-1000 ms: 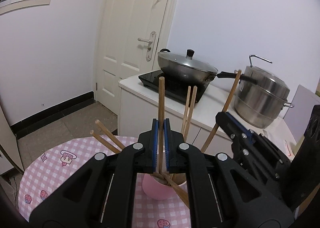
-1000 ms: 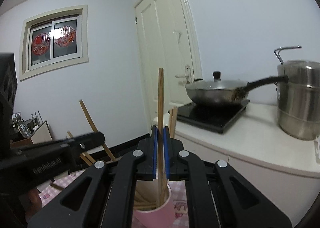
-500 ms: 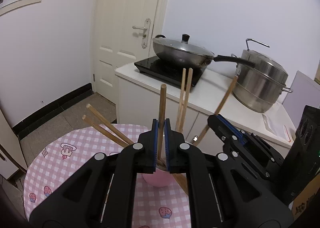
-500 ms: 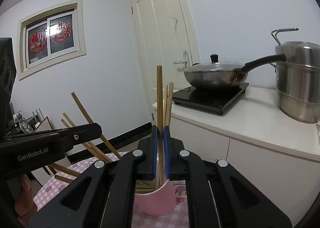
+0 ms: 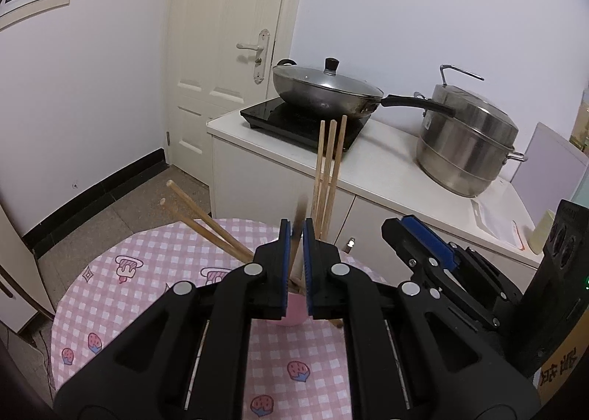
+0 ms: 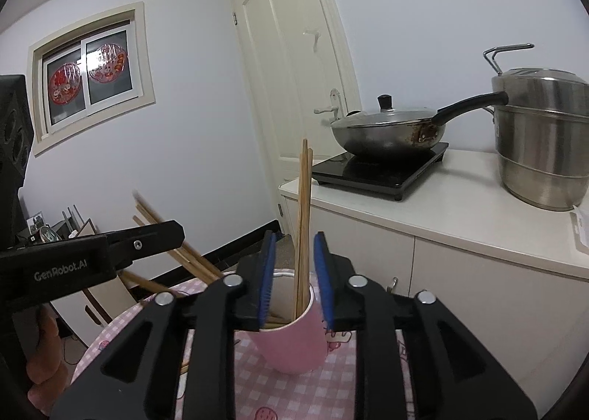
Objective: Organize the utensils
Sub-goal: 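Open the left tool while the right tool opens, releasing chopsticks into the cup, then move both open tools back over the last chopsticks on the table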
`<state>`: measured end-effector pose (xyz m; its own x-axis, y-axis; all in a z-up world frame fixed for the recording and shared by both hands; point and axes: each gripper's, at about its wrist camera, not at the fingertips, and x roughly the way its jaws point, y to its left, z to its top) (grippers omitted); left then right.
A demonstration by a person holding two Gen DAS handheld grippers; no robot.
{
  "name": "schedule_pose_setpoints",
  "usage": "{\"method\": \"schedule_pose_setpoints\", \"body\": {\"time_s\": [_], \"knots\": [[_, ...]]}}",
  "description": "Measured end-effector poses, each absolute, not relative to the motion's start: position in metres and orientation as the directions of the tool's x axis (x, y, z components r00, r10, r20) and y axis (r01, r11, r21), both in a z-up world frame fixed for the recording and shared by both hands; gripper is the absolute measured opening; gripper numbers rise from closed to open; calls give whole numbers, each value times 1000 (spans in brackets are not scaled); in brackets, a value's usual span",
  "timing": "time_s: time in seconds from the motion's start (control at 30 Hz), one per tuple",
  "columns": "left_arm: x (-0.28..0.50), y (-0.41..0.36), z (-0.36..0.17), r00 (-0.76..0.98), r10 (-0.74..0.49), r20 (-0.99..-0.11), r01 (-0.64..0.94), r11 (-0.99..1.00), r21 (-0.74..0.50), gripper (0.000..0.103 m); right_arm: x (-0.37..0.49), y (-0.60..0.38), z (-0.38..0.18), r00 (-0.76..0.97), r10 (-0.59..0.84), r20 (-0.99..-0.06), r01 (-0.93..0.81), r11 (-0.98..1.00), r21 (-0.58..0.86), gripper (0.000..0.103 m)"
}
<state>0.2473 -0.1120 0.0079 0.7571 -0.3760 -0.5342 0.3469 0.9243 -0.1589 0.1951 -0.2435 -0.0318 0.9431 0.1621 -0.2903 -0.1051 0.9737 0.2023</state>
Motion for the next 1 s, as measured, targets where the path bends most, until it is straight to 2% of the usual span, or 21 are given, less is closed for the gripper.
{"method": "schedule_pose_setpoints", "body": {"time_s": [0.17, 0.23, 0.27, 0.3, 0.73, 1.0], "knots": [[231, -106, 17, 762, -385, -521, 359, 921, -155, 9, 175, -242, -24, 947, 156, -279, -102, 975, 198, 28], [222, -103, 20, 769, -385, -510, 360, 920, -152, 28, 166, -241, -21, 951, 144, -275, -94, 977, 189, 30], [217, -100, 21, 777, -381, -501, 355, 922, -152, 56, 163, -240, -20, 952, 142, -272, -93, 978, 186, 31], [208, -95, 23, 798, -377, -470, 346, 925, -153, 63, 158, -238, -19, 952, 139, -272, -91, 979, 183, 32], [146, -42, 26, 855, -316, -411, 289, 949, -126, 63, 104, -208, -11, 963, 121, -243, -94, 989, 118, 47], [131, 4, 8, 871, -212, -443, 208, 976, -57, 63, 90, -185, -22, 949, 152, -276, -124, 986, 116, 51]]}}
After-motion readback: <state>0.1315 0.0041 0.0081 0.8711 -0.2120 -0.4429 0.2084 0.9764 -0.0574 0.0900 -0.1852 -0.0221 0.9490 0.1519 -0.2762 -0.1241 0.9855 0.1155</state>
